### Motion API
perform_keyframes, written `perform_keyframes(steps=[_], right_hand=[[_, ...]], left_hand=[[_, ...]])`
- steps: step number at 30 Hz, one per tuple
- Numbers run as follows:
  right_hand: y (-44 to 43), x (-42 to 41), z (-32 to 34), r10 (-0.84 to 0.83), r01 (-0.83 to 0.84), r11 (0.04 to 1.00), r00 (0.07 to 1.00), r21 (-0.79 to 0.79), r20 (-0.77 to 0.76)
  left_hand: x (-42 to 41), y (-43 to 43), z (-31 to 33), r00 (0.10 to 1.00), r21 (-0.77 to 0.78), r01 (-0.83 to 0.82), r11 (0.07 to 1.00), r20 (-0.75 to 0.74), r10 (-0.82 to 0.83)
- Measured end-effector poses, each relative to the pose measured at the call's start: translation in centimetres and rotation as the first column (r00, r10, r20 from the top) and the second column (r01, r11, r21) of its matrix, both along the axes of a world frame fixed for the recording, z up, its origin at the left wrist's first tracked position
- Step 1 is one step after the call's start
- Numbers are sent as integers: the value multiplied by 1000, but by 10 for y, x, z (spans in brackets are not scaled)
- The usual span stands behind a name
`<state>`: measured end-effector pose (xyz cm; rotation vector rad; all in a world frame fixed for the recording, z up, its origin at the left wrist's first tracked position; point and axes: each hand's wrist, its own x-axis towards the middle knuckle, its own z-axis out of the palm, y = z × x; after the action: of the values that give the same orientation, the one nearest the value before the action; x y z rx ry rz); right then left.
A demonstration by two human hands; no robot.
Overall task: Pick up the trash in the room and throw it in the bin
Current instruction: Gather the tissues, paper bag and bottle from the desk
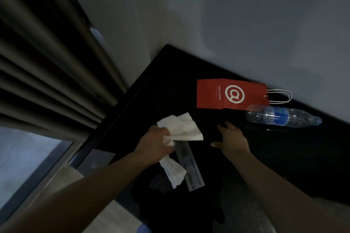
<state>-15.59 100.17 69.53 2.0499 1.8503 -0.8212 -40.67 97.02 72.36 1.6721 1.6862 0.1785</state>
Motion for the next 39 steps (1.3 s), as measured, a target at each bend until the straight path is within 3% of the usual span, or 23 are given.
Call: perform_keyframes(steps=[5,10,13,18,24,32,37,39], right_hand=[[-37,31,2,-57,58,998,998,15,-17],[-54,59,3,-292,292,956,955,10,46],[-50,79,5,-383,381,924,921,32,75],[-47,98,2,-386,388,921,921,-44,47],[-48,99,-7,-356,359,932,932,-43,65],[-45,100,-9,-350,357,932,932,-68,94],[-44,101,-8,-343,350,934,935,-77,91],[-43,101,-8,-341,348,934,936,-83,91]], left_hand=[[8,-2,8,1000,-27,-22,999,11,22],[20,19,31,992,42,59,997,-113,-54],[41,36,46,986,78,133,988,-114,-123],[90,69,50,964,134,245,960,-141,-226],[139,128,28,907,132,363,922,-277,-318],[185,181,-7,818,32,453,891,-413,-401],[194,194,-20,699,-120,495,861,-534,-476],[192,193,-22,694,-149,470,870,-546,-469]])
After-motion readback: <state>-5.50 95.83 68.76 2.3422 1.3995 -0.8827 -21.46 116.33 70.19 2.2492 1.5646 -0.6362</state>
